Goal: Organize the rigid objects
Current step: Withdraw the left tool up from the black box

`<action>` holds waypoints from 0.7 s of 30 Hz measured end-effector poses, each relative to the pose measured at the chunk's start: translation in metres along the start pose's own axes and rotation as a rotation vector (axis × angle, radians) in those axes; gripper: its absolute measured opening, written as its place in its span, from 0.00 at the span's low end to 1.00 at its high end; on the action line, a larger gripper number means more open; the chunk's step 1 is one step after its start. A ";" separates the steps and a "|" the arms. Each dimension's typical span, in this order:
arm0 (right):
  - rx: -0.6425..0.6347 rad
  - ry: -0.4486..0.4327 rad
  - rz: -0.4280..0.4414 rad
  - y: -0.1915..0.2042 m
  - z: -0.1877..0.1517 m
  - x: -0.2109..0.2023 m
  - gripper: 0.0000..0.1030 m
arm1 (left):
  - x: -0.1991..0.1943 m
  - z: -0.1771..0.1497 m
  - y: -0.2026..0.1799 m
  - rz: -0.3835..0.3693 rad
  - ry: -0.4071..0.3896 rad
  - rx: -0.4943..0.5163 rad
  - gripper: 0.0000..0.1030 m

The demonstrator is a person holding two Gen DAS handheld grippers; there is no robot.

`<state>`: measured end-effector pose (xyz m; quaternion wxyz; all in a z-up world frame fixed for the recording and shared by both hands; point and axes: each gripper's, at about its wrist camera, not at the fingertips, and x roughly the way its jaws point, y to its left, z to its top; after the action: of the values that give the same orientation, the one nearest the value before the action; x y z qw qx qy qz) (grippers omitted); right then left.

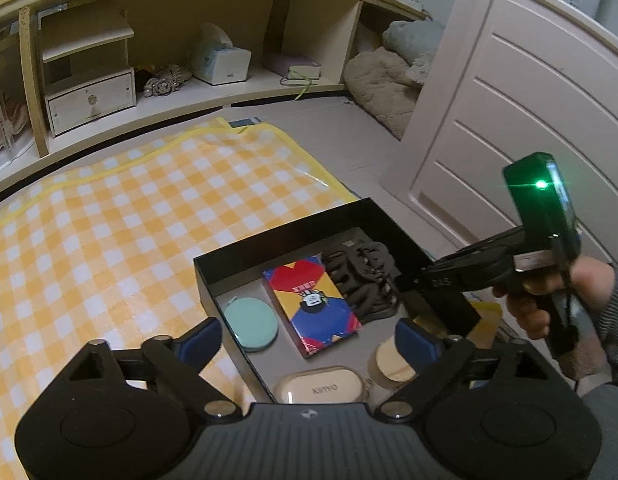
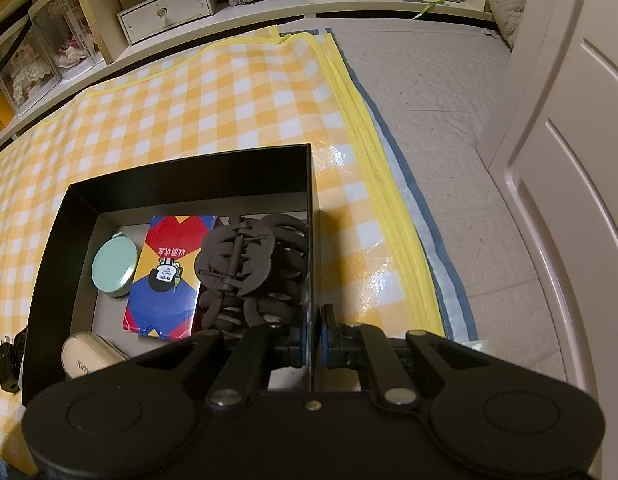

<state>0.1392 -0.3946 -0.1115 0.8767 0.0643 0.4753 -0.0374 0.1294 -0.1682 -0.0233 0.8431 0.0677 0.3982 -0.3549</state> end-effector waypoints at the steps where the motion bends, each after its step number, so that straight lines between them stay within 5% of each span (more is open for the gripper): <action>1: 0.000 0.000 0.000 0.000 0.000 0.000 0.08 | -0.002 0.000 -0.002 -0.002 -0.002 0.000 0.97; 21: 0.000 0.001 0.000 0.000 0.000 0.000 0.08 | -0.053 -0.027 0.020 0.052 -0.037 -0.064 1.00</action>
<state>0.1393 -0.3951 -0.1116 0.8765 0.0641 0.4756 -0.0372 0.1027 -0.1138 -0.0063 0.8611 0.0445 0.3916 -0.3212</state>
